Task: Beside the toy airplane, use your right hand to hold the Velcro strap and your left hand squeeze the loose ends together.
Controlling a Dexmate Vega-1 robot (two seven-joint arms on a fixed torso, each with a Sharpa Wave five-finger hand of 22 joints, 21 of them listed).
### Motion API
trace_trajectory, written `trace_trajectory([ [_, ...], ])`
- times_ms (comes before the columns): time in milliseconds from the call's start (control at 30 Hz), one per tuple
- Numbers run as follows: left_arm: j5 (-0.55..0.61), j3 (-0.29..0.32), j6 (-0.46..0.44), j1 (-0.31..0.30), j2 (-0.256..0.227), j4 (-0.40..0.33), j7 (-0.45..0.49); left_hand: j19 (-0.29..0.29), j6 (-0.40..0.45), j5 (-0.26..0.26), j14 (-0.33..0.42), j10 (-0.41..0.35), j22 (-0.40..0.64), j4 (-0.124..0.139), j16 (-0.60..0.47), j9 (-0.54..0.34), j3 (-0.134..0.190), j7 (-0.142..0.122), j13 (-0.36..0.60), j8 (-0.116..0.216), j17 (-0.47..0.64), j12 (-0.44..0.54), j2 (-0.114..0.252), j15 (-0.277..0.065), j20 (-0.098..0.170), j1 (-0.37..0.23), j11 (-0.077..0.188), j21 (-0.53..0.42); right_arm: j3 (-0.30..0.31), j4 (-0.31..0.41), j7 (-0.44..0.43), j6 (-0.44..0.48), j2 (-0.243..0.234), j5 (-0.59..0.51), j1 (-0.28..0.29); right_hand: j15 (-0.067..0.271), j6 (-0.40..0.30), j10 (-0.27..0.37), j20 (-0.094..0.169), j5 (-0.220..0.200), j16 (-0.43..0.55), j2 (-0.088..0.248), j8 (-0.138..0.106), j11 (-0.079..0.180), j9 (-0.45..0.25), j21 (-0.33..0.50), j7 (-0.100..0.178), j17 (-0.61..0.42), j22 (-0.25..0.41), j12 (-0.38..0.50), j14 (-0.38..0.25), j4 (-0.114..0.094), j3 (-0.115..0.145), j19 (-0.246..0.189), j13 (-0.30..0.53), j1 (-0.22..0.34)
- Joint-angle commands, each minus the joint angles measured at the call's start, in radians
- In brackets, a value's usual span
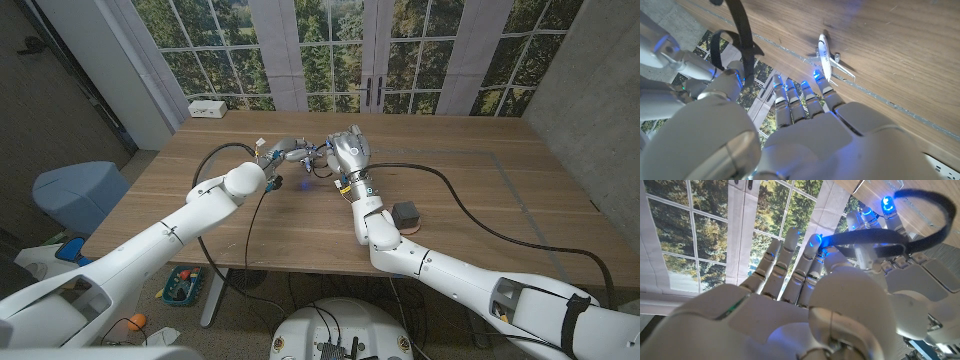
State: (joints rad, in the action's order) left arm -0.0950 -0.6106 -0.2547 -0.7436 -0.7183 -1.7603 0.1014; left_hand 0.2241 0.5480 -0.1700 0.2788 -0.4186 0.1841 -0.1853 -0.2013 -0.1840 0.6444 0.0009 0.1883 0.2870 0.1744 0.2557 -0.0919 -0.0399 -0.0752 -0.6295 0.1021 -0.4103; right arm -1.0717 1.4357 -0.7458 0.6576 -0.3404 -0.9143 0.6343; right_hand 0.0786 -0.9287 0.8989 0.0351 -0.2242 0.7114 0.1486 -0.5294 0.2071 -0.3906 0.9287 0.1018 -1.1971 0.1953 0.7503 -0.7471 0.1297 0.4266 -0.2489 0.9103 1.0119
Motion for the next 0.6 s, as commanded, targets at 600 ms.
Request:
trace_trajectory([
  [600, 0.027, -0.009, -0.052, -0.013, 0.006, -0.055, 0.020, 0.065, 0.163, -0.009, 0.167, -0.244, 0.014, 0.085, -0.050, 0.003, -0.036, 0.017, 0.010, -0.024, 0.016, 0.044, 0.265, -0.054, -0.005, -0.004, 0.016, -0.017, 0.006, 0.038, 0.012, -0.011, -0.035, -0.036, 0.023, 0.142, -0.026, 0.015, 0.032, -0.004, -0.006, -0.008, -0.002, -0.001, -0.003, 0.019, -0.006, -0.013, 0.002, -0.012, -0.012, 0.008, 0.001, 0.015, 0.002, 0.004],
])
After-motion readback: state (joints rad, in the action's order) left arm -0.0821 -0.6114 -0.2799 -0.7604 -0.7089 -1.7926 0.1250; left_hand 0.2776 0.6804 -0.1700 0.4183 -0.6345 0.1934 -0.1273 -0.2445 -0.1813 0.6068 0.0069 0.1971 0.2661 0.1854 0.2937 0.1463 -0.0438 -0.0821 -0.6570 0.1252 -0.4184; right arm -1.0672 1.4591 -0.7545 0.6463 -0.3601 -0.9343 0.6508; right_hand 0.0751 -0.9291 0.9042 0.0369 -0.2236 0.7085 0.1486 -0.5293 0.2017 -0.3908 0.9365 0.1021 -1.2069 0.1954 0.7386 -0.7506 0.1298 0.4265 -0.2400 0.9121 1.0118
